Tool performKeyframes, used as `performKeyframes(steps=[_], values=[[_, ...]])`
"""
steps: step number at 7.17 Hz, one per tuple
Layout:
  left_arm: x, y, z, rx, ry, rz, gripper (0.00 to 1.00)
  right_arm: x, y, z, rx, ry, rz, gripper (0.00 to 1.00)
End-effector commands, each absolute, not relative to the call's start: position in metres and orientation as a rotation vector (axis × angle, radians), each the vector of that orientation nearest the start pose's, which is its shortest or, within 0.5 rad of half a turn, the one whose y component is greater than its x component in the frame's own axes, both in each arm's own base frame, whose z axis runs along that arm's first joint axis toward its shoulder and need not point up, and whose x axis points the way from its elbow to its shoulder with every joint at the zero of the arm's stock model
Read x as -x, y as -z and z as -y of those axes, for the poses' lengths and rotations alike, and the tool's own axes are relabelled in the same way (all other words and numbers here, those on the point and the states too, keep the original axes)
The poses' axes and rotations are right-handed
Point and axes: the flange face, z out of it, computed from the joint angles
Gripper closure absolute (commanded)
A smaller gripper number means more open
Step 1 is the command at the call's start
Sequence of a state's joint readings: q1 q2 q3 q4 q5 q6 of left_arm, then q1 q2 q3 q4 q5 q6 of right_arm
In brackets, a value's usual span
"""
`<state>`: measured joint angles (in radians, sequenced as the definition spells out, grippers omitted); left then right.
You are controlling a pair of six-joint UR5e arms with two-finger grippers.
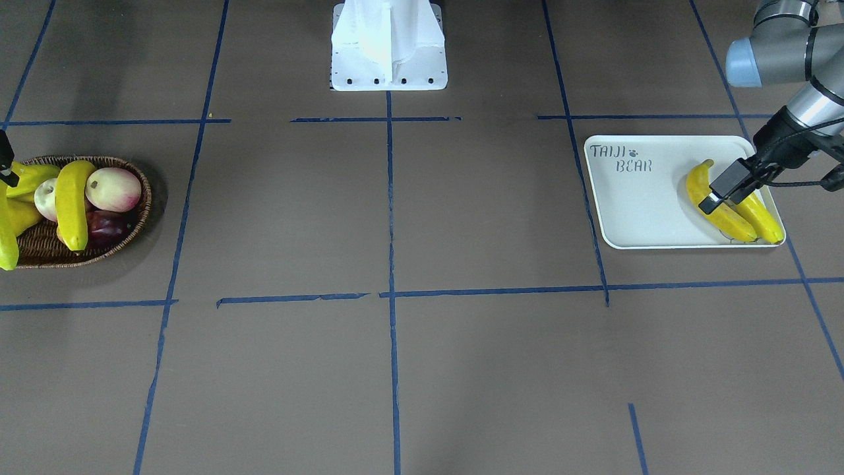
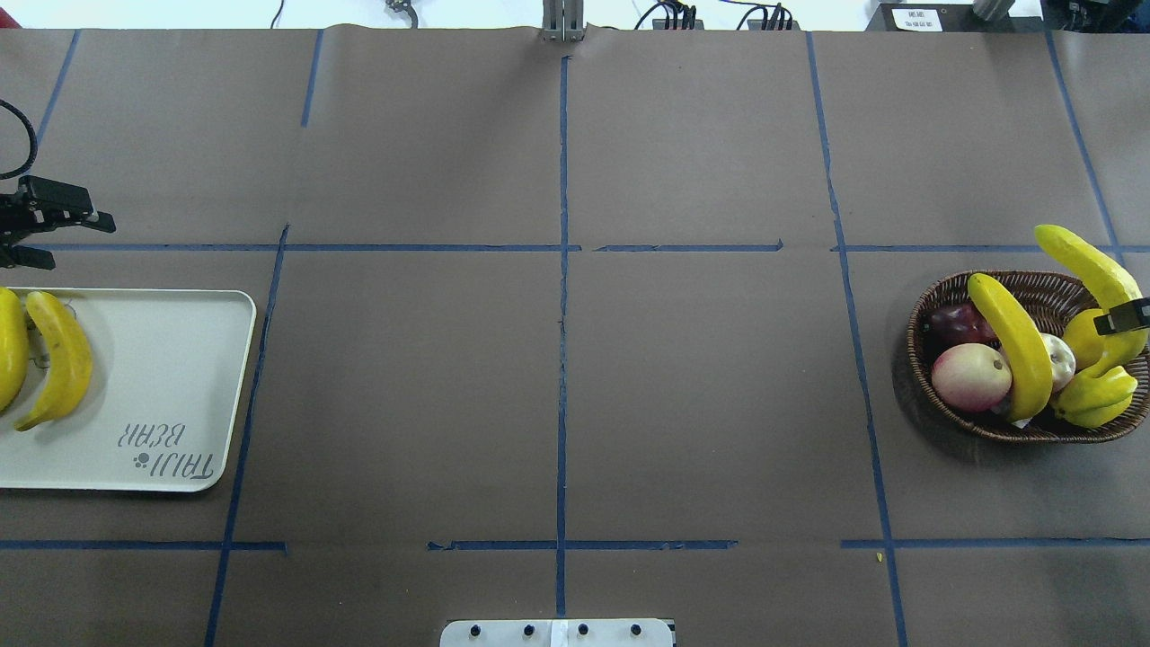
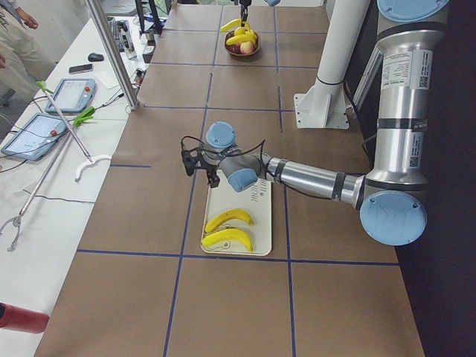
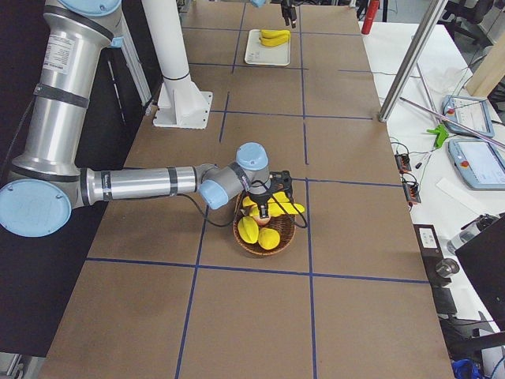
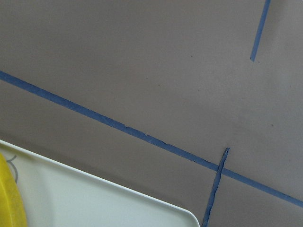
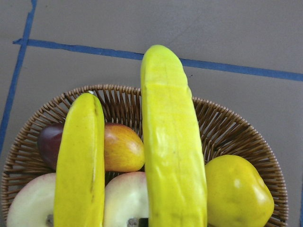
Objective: Transfer all bananas from basket to plate
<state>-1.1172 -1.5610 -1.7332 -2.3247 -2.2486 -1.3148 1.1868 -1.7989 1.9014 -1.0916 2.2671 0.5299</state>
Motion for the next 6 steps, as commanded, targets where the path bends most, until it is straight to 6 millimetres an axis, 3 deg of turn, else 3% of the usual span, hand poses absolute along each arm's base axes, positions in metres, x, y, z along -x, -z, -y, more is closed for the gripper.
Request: performKeyframes(steps=[1,2,3,4,5,6], values=[[-0.159,-0.488,0.486,-0.098,0.446,-1.112,0.0,0.085,-0.477,0.45,-0.211,0.05,0.914,1.0],[-0.16,-0.478,0.486,-0.133,0.418,-1.148,0.0,0.102,-0.457,0.462,-0.227,0.075,0.938,0.99],[-0.167,-0.452,0.497,-0.171,0.397,-1.191,0.0,0.125,-0.447,0.461,-0.207,0.097,0.967,0.99],[-0.197,-0.421,0.503,-0.136,0.402,-1.246,0.0,0.154,-0.417,0.468,-0.216,0.123,1.004,0.97],[-0.239,-0.379,0.501,-0.126,0.338,-1.319,0.0,0.191,-0.383,0.47,-0.211,0.151,1.046,0.96],[-0.257,-0.345,0.504,-0.113,0.333,-1.371,0.0,0.217,-0.353,0.472,-0.214,0.165,1.079,0.96]])
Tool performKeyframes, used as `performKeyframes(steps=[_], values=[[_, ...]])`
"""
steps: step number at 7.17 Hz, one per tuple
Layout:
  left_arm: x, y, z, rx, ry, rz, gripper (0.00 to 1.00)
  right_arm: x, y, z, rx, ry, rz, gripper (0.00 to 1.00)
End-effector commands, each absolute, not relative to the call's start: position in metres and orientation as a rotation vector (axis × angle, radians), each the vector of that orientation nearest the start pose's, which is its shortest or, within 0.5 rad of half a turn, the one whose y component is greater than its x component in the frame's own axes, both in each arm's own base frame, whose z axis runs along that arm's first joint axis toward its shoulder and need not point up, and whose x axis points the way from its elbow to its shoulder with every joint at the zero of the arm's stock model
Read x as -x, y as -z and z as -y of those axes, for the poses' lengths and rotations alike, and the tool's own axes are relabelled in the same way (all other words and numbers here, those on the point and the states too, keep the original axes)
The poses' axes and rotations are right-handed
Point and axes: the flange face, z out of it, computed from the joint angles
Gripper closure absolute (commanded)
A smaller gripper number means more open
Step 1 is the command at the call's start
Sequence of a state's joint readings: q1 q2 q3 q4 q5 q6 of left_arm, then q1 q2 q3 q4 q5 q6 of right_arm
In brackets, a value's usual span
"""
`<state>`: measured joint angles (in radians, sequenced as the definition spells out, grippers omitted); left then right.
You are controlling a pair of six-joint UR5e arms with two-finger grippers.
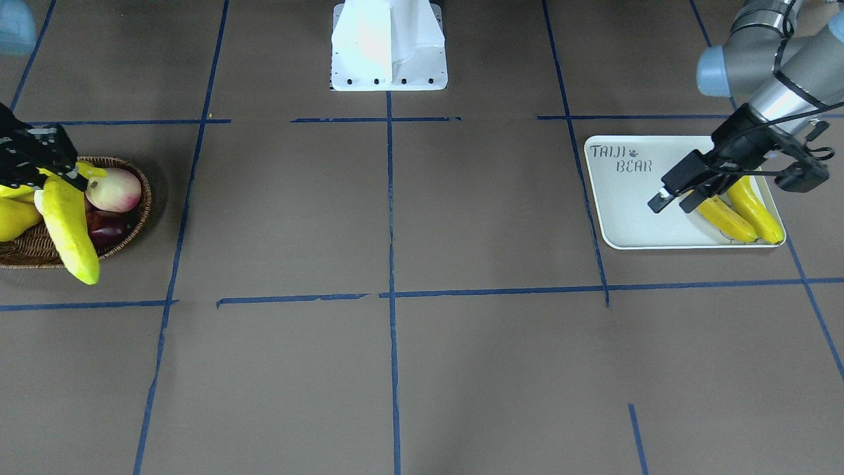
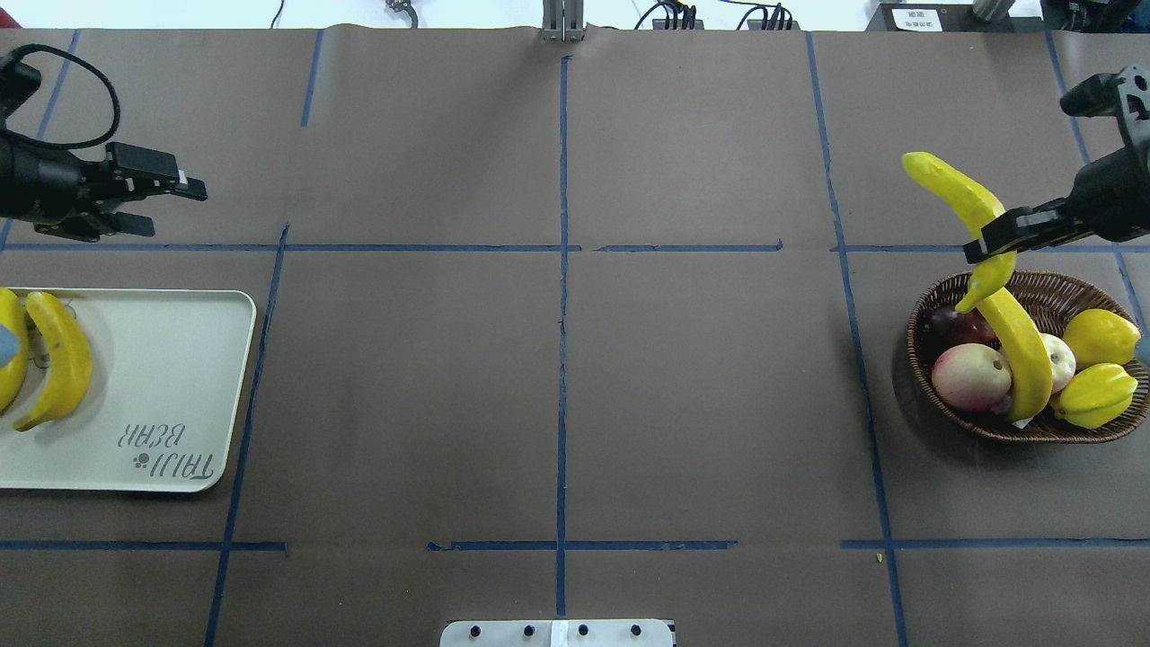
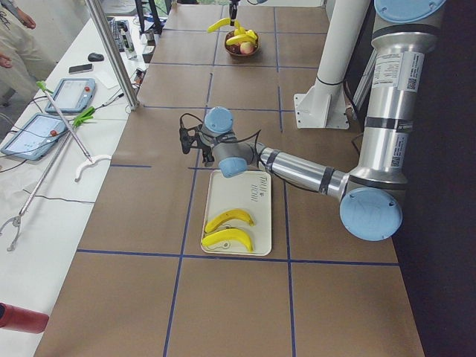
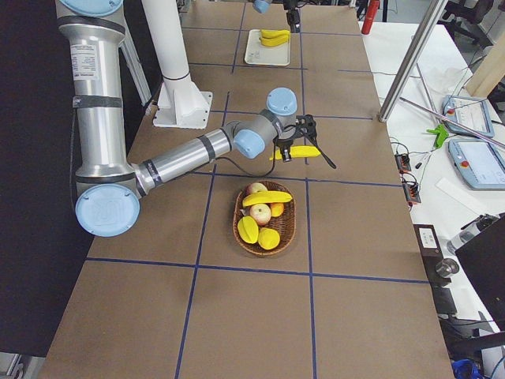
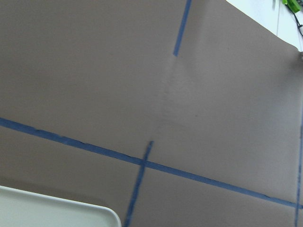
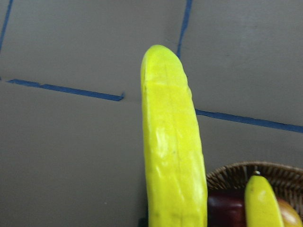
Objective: Transfer all bananas from basket to plate
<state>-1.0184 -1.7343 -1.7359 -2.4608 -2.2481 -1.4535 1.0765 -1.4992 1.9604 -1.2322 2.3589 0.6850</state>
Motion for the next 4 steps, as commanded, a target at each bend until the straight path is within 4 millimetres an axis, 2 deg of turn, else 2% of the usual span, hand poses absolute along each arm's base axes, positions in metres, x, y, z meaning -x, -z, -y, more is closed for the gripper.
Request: performKeyframes(steps=[1,2,3,4], values=[[-0.279,-0.317,0.501,-0.046,0.368,-1.416,0.0,0.239,-0.324,0.473,-0.241,0.216,1.108,0.96],[-0.309,-0.298,0.491,0.026,0.371,-1.44,0.0,0.258,-0.303,0.468,-0.248,0.233,1.148,0.96],[-0.318,-0.271,0.492,0.054,0.387,-1.478,0.0,0.282,-0.285,0.458,-0.264,0.21,1.201,0.96],[-0.329,-0.248,0.492,0.111,0.421,-1.506,0.0,0.316,-0.265,0.445,-0.285,0.18,1.224,0.96]])
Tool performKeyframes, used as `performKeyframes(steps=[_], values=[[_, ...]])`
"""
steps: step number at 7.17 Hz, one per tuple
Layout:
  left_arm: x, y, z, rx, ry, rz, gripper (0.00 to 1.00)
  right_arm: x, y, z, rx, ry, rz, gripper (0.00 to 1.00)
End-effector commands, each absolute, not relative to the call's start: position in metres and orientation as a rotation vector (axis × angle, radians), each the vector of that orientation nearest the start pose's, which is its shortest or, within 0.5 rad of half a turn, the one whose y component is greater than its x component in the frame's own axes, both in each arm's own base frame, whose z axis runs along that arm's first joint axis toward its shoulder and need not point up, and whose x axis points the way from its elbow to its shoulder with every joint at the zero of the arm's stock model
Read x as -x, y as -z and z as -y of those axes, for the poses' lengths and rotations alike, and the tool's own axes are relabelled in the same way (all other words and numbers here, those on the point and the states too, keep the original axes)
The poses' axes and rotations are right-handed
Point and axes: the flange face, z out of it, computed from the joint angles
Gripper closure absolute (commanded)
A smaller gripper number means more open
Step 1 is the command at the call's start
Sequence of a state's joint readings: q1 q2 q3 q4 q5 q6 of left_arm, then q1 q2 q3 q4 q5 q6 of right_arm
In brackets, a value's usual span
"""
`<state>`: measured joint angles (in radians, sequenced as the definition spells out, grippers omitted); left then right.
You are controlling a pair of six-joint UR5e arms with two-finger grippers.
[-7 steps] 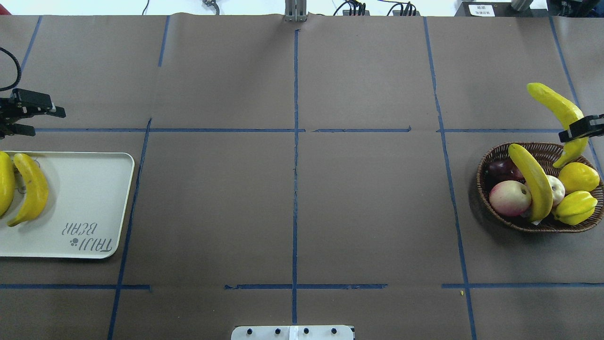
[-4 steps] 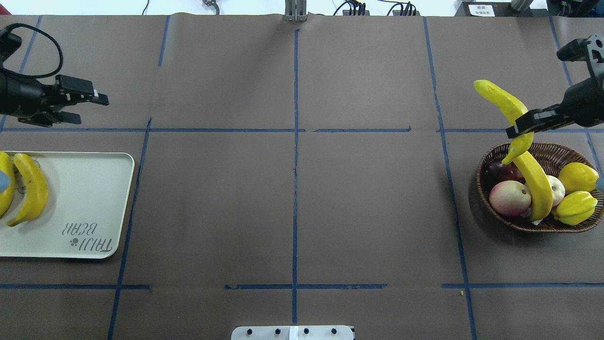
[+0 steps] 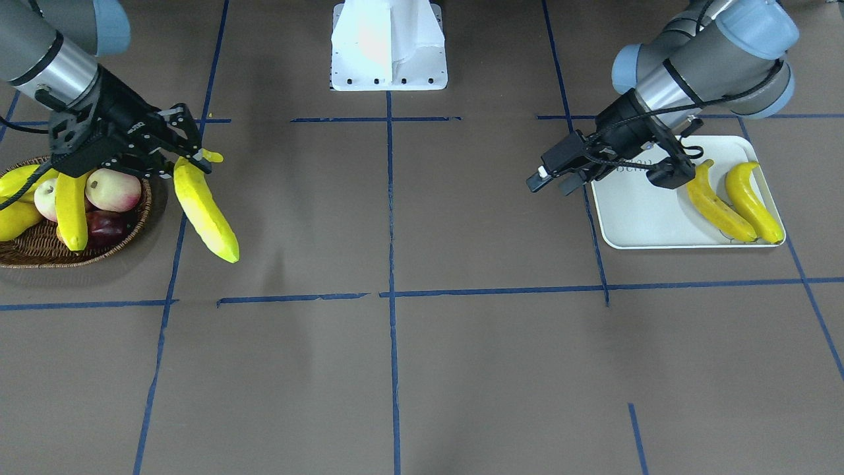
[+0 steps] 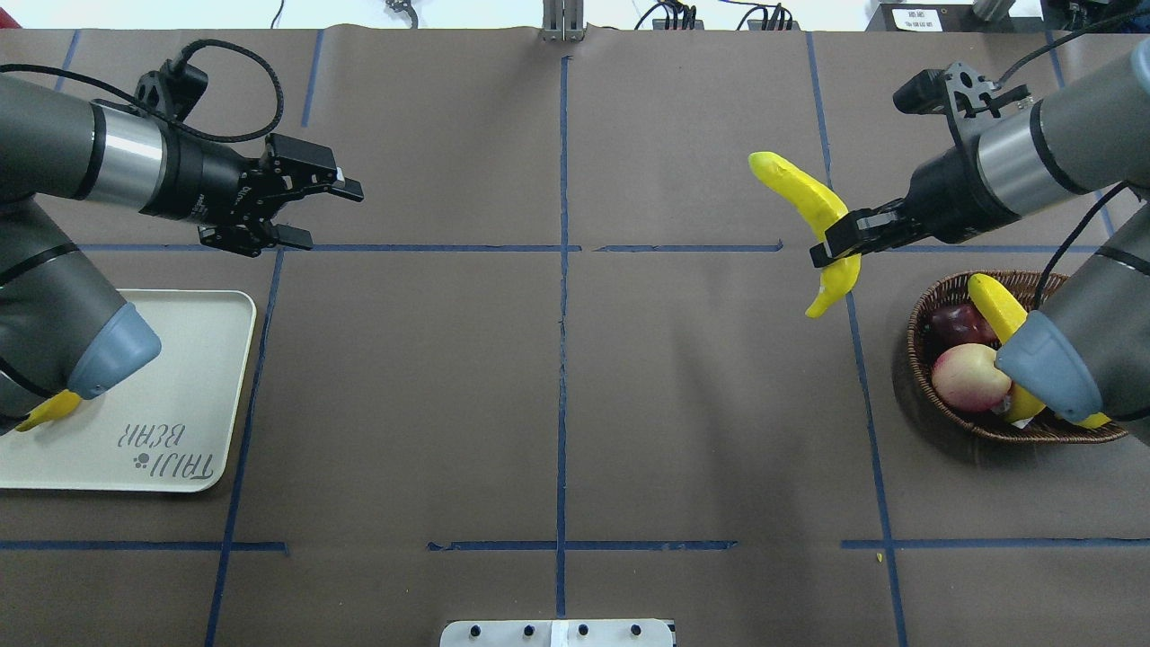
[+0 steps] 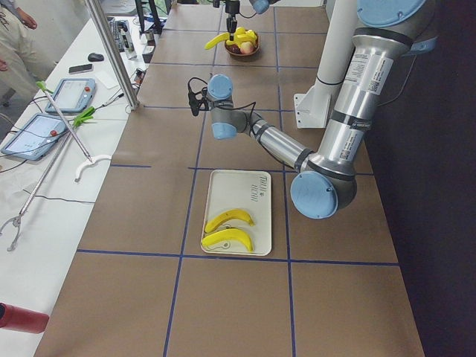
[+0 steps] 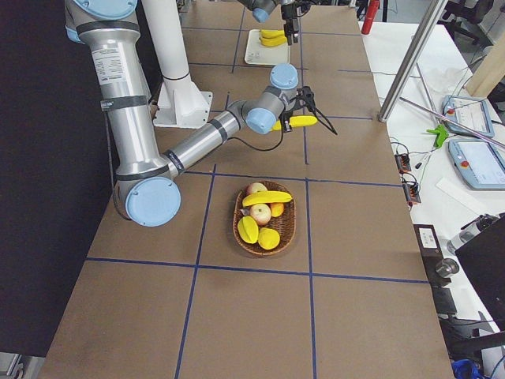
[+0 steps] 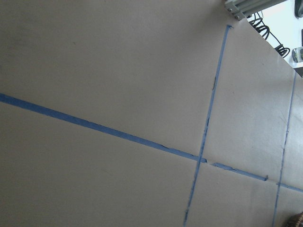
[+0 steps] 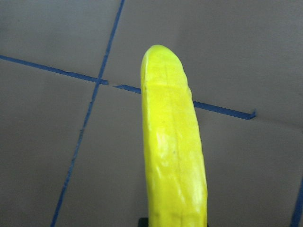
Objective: Transfer all bananas from basket to plate
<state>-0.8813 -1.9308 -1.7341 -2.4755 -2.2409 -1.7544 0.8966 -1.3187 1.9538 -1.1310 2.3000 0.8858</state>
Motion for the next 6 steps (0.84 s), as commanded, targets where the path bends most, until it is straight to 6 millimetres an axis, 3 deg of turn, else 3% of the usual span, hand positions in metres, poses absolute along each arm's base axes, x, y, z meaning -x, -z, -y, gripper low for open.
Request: performKeyframes(steps=[1,4,6], values=[[-0.357,-0.222,0.484,0.167,0.413,-1.526,0.0,0.355,-0.24,0.432,-0.309,0.17,1.235,0.96],[-0.422,-0.167,0.457,0.195,0.489,-1.584,0.0,0.441,-0.196,0.426,-0.349,0.082,1.237,0.97],[-0.458,-0.152,0.455,0.184,0.534,-1.575,0.0,0.455,-0.176,0.415,-0.338,0.064,1.27,0.97]])
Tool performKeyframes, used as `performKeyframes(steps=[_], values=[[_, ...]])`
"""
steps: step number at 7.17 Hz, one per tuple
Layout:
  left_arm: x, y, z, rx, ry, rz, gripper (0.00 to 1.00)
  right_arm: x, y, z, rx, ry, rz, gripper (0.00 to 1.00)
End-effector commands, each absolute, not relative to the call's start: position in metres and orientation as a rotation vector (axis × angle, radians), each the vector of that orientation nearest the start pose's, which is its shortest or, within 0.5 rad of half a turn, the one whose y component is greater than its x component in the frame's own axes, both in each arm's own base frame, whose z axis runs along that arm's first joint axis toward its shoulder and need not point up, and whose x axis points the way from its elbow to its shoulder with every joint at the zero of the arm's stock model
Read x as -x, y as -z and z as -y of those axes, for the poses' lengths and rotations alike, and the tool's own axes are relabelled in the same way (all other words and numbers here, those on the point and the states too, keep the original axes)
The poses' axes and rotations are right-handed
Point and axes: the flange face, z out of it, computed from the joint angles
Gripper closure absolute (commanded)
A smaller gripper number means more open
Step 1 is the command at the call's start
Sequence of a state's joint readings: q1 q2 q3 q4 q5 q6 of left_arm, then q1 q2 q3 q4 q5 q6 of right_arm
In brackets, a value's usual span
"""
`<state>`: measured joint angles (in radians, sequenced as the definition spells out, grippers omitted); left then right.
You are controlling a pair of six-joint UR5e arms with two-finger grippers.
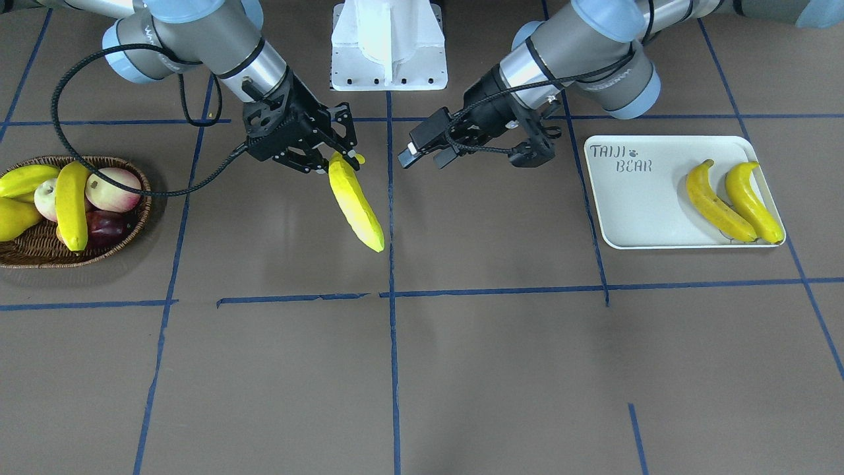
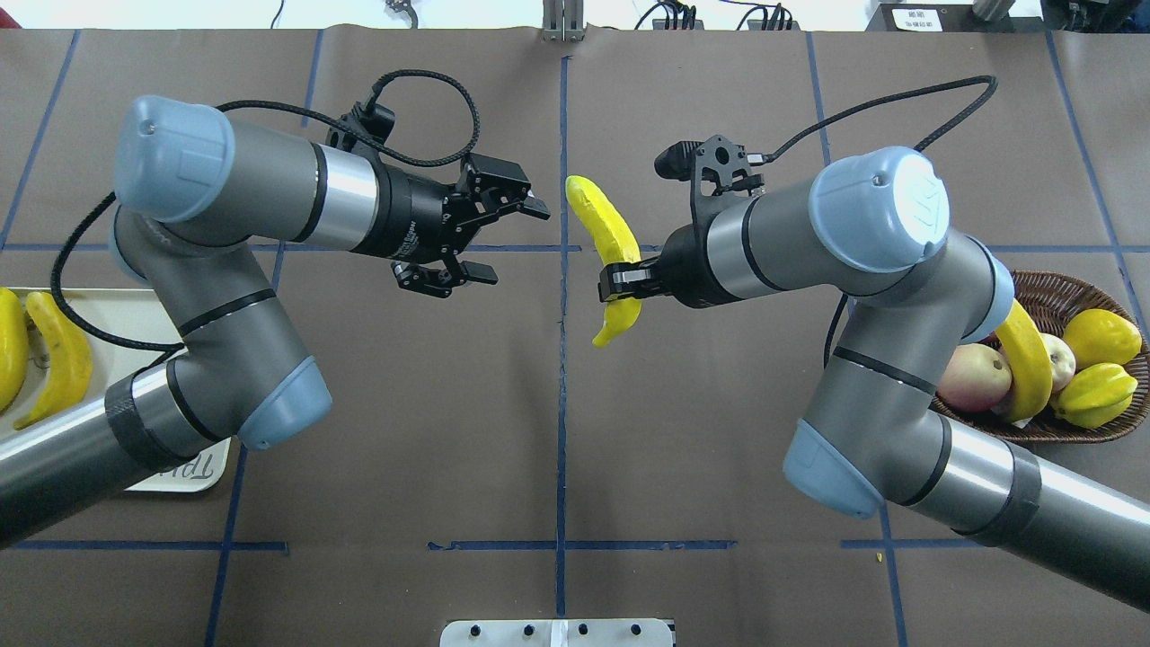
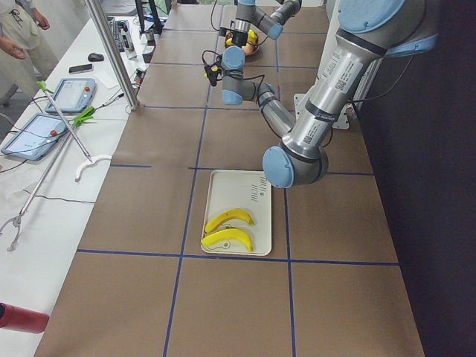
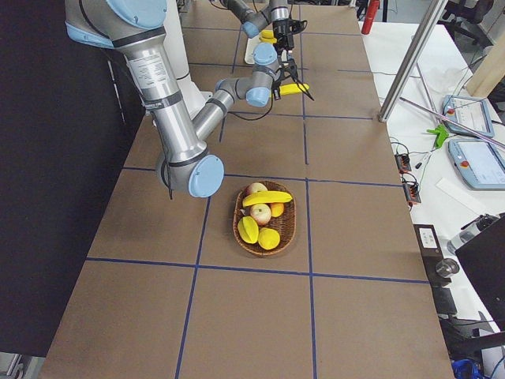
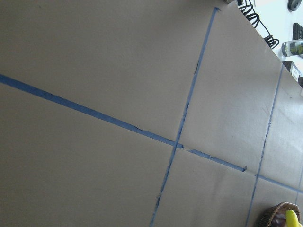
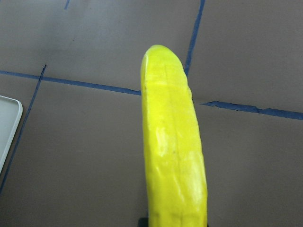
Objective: Transfer all bananas from basket to plate
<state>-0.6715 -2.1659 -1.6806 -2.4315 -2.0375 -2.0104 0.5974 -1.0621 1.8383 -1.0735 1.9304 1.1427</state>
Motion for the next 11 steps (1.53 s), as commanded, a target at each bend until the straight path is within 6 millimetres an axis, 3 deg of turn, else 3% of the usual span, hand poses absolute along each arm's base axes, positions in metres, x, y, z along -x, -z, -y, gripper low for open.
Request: performKeyframes(steps=[1,3,4,6,11], values=[[-0.473,-0.153,0.454,0.189,0.538,-1.563,0.0,0.46,-0.162,0.408,-0.327,0.059,1.295,0.97],[-0.48,-0.159,0.458,0.194,0.547,-1.548,0.01,0.462,-0.158,0.401,-0.325,0.069,1.307,0.97],[-0.483,-0.154,0.461,0.195,0.548,-1.549,0.07,0.462,-0.157,0.399,-0.324,0.072,1.309,0.97],[-0.484,-0.154,0.461,0.225,0.578,-1.548,0.41,0.464,-0.156,0.395,-0.334,0.07,1.31,0.97],[-0.482,-0.152,0.463,0.222,0.576,-1.551,0.46,0.468,-0.16,0.385,-0.339,0.072,1.304,0.97]])
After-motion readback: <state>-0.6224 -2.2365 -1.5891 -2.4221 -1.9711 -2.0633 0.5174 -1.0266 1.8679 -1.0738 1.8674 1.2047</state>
